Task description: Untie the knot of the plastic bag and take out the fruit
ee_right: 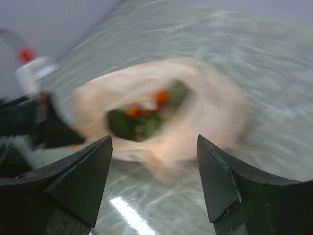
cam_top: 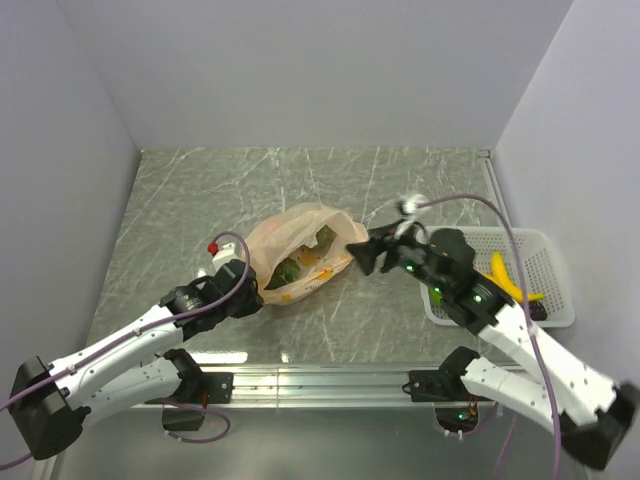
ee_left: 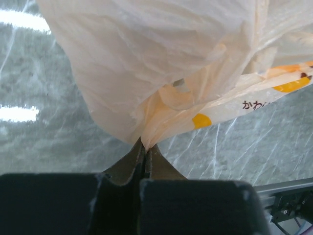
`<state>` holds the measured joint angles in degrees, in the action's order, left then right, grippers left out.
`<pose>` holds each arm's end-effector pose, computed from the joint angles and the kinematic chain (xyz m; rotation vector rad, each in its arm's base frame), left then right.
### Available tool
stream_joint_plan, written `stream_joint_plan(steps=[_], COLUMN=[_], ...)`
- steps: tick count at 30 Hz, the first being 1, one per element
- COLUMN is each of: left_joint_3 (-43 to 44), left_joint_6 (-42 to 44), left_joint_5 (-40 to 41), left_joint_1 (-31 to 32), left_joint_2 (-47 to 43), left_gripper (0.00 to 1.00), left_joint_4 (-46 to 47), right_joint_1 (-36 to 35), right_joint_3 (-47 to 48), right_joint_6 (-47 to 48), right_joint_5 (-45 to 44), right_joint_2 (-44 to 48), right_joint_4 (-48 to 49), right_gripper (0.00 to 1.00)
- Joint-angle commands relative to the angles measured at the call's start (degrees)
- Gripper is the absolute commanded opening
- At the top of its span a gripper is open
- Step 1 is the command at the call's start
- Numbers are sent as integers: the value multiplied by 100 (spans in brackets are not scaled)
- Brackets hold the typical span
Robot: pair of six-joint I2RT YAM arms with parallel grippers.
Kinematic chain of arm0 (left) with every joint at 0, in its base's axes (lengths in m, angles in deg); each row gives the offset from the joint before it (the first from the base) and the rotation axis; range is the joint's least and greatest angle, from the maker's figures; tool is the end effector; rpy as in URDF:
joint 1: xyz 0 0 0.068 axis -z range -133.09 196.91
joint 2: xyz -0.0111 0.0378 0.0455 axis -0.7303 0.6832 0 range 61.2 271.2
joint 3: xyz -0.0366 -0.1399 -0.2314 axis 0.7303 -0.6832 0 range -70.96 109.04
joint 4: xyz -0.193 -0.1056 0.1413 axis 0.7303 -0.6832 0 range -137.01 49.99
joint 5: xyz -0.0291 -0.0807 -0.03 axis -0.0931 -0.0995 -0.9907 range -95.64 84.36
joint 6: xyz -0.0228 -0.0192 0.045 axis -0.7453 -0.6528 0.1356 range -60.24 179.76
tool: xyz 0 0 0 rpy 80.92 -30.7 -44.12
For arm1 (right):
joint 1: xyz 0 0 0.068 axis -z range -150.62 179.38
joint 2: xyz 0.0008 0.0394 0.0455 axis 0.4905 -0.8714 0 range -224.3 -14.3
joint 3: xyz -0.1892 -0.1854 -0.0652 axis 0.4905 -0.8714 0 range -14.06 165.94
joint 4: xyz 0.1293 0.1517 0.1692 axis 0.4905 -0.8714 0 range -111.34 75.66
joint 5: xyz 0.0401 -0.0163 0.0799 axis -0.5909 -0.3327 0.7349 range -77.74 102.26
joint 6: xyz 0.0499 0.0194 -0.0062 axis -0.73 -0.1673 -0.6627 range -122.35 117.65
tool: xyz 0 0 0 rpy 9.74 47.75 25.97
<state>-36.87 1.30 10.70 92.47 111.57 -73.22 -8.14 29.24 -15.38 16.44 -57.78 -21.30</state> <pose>0.1289 -0.1170 0.2235 -0.4034 2.4157 -0.4950 0.1430 0.1131 0.3408 -0.4254 1.6952 0.7160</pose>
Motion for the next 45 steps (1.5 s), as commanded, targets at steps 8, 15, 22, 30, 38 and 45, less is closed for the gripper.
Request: stream_joint_plan(steps=[8, 15, 22, 30, 38, 45], left_joint_3=[292, 300, 169, 90, 54, 10], left_joint_6=[-438, -412, -351, -254, -228, -236], left_joint_5=[27, 10, -175, -333, -315, -263], left_joint_1=[-12, -12, -12, -21, -21, -12], left_joint_2=[-422, -405, -344, -221, -212, -238], left_gripper=[1, 0, 1, 1, 1, 1], left_joint_4=[-985, -1038, -784, -476, -414, -414], right_joint_1=[-1451, -1504, -1566, -1662, -1917, -1996], right_joint_3=[1592, 1751, 1839, 1812, 2463, 2490], right_joint_6=[1181, 1163, 901, 618, 846, 899], right_joint_5=[1681, 1674, 1262, 987, 1190, 795], right_joint_2=[-3048, -4439, -5468, -6180, -7094, -7429], right_joint_4=[310, 687, 1679, 3148, 2753, 2639], right_gripper=[63, 45, 42, 58, 77, 79])
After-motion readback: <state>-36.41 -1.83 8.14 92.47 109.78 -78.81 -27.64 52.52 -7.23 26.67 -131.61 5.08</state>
